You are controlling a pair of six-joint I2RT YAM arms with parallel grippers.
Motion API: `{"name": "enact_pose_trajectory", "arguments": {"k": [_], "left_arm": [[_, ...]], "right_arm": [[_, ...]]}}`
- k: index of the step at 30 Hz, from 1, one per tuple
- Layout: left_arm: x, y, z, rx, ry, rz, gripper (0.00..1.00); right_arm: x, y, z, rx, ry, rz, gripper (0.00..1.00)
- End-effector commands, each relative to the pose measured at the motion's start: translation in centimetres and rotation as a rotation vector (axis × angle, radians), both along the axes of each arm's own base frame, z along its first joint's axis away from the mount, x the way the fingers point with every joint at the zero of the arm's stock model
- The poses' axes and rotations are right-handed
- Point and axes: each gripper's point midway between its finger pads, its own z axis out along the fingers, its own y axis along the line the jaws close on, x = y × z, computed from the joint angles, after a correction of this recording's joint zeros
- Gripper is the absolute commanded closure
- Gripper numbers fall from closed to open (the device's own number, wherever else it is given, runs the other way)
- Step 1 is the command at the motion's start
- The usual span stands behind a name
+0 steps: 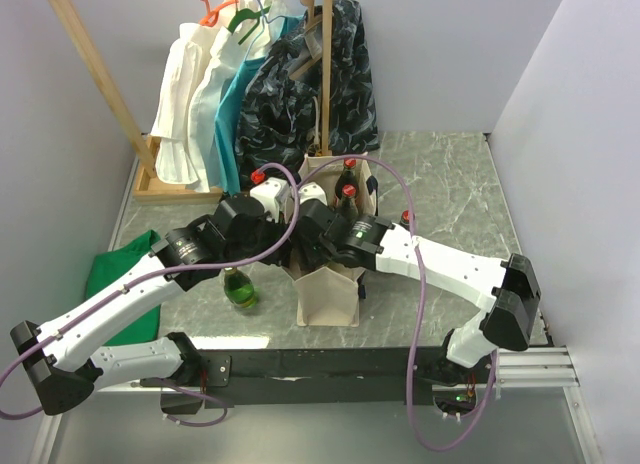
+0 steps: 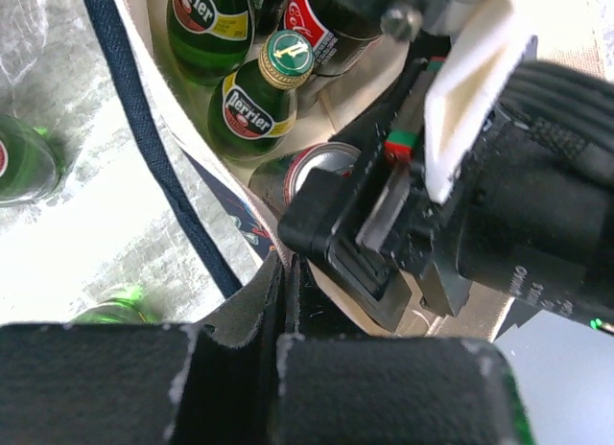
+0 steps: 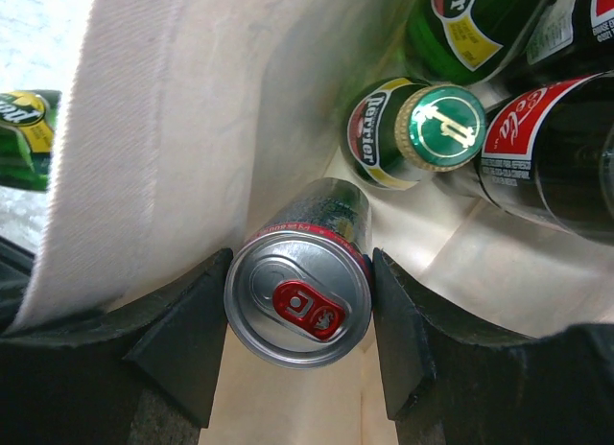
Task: Place the beverage into the canvas bag
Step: Place the drink in the canvas bag.
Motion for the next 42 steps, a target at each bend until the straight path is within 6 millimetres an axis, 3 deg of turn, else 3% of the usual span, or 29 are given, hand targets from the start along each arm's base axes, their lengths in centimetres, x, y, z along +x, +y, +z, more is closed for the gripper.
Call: {"name": "enact_pose_trajectory", "arguments": {"k": [1,42], "left_arm": [[0.4,-0.5,1.9,-0.038,-0.059,-0.013,0.99],[0.9,0.0,1.9,-0.014,-0.069,0.017,0.99]], "right_arm": [[1.7,0.8,1.7,0.086,-0.043,-0.056,1.0],[2.0,0.5,-2.0,0.045,0.034,-0.057,1.0]]}}
